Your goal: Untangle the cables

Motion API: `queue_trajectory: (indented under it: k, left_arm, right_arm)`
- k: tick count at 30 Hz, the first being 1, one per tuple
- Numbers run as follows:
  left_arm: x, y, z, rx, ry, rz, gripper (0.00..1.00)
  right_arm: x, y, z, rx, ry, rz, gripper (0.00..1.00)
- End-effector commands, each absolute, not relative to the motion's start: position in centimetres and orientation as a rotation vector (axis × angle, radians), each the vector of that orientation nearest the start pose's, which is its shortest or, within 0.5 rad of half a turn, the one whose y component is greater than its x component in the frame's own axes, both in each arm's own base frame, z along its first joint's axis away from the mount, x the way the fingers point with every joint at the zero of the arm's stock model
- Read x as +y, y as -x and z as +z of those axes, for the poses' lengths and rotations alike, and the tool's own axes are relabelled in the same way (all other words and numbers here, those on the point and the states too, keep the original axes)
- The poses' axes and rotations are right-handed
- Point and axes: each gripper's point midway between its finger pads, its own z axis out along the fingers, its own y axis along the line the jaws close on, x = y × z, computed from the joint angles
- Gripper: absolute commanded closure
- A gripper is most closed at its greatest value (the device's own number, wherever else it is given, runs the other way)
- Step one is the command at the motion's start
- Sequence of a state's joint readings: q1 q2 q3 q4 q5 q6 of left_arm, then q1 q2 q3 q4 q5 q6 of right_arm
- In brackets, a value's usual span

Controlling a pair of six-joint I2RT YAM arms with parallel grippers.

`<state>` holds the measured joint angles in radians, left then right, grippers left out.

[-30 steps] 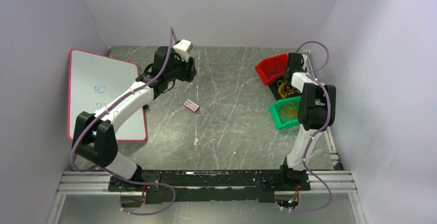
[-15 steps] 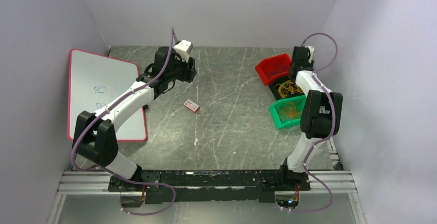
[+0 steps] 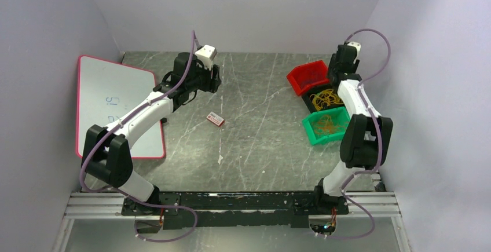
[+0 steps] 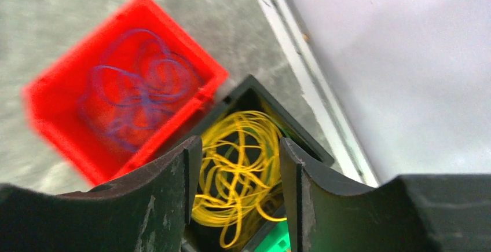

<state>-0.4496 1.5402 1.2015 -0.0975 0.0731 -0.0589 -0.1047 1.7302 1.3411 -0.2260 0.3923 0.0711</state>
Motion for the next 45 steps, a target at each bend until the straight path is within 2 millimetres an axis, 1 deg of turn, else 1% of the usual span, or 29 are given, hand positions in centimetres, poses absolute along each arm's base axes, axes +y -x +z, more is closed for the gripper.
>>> queue_trajectory:
  k: [1, 4, 6, 7, 10, 12, 13, 15, 17, 20, 23, 26, 28, 30, 31, 33, 34, 36, 39, 41, 45]
  left_arm:
    - [-21.4, -42.6, 21.7, 1.959, -0.402, -0.370, 0.36]
    - [-21.0, -42.8, 21.8, 1.959, -0.377, -0.346, 0.31]
    - [-20.8, -42.8, 21.9, 1.953, -0.369, -0.339, 0.29]
    - [-20.7, -42.8, 22.0, 1.953, -0.365, -0.338, 0.28]
    - [-20.5, -42.9, 22.2, 1.948, -0.345, -0.326, 0.24]
    - [-19.8, -43.1, 22.3, 1.945, -0.317, -0.294, 0.21]
    - [-19.4, -43.2, 22.6, 1.941, -0.302, -0.278, 0.20]
    - [-18.7, -43.2, 23.0, 1.928, -0.274, -0.251, 0.17]
    - [-18.1, -43.2, 23.7, 1.910, -0.247, -0.228, 0.11]
    - [-17.5, -42.7, 24.9, 1.881, -0.218, -0.217, 0.10]
    - [-16.9, -42.0, 26.4, 1.865, -0.179, -0.219, 0.09]
    - [-16.4, -40.6, 27.8, 1.855, -0.143, -0.252, 0.09]
    - [-15.8, -39.2, 28.5, 1.843, -0.104, -0.277, 0.10]
    - [-15.1, -37.7, 28.7, 1.836, -0.051, -0.301, 0.10]
    - [-14.6, -36.9, 28.6, 1.833, -0.027, -0.306, 0.11]
    - [-13.7, -35.4, 29.0, 1.811, 0.022, -0.324, 0.11]
    - [-13.4, -34.6, 28.5, 1.808, 0.027, -0.331, 0.11]
    - [-13.0, -33.3, 28.6, 1.789, 0.018, -0.348, 0.11]
    - [-12.4, -31.9, 29.1, 1.762, 0.028, -0.362, 0.11]
    - [-12.0, -31.2, 29.1, 1.756, 0.034, -0.365, 0.11]
    - [-10.9, -30.5, 28.5, 1.776, 0.064, -0.319, 0.11]
  right_arm:
    - [-7.3, -48.2, 23.3, 1.940, -0.328, -0.117, 0.44]
    - [-3.7, -47.7, 26.3, 1.836, -0.246, 0.112, 0.40]
    - [-1.4, -47.1, 27.5, 1.801, -0.197, 0.243, 0.37]
    - [-0.6, -46.8, 28.0, 1.789, -0.178, 0.290, 0.34]
    - [1.3, -45.6, 29.1, 1.772, -0.124, 0.396, 0.18]
    - [2.1, -44.6, 29.4, 1.771, -0.098, 0.436, 0.02]
    - [2.4, -44.2, 29.3, 1.775, -0.092, 0.445, 0.00]
    - [2.6, -43.2, 28.9, 1.792, -0.074, 0.444, 0.00]
    - [2.7, -42.2, 28.4, 1.816, -0.051, 0.428, 0.00]
    - [3.6, -40.6, 27.6, 1.860, -0.008, 0.408, 0.00]
    - [5.0, -39.2, 27.2, 1.885, 0.009, 0.400, 0.00]
    - [7.5, -37.9, 26.9, 1.881, 0.047, 0.401, 0.00]
    - [9.6, -37.0, 26.2, 1.875, 0.067, 0.427, 0.00]
    - [11.6, -36.1, 26.0, 1.860, 0.082, 0.472, 0.00]
    - [12.4, -35.7, 25.9, 1.858, 0.076, 0.489, 0.00]
    - [14.0, -34.8, 25.7, 1.846, 0.096, 0.514, 0.00]
    - [14.7, -34.4, 25.6, 1.837, 0.121, 0.528, 0.00]
    - [16.2, -33.5, 25.3, 1.827, 0.186, 0.564, 0.00]
    - [16.8, -33.0, 24.4, 1.860, 0.217, 0.571, 0.00]
    - [17.0, -32.7, 23.7, 1.882, 0.254, 0.560, 0.00]
    - [16.0, -32.3, 23.1, 1.889, 0.236, 0.500, 0.00]
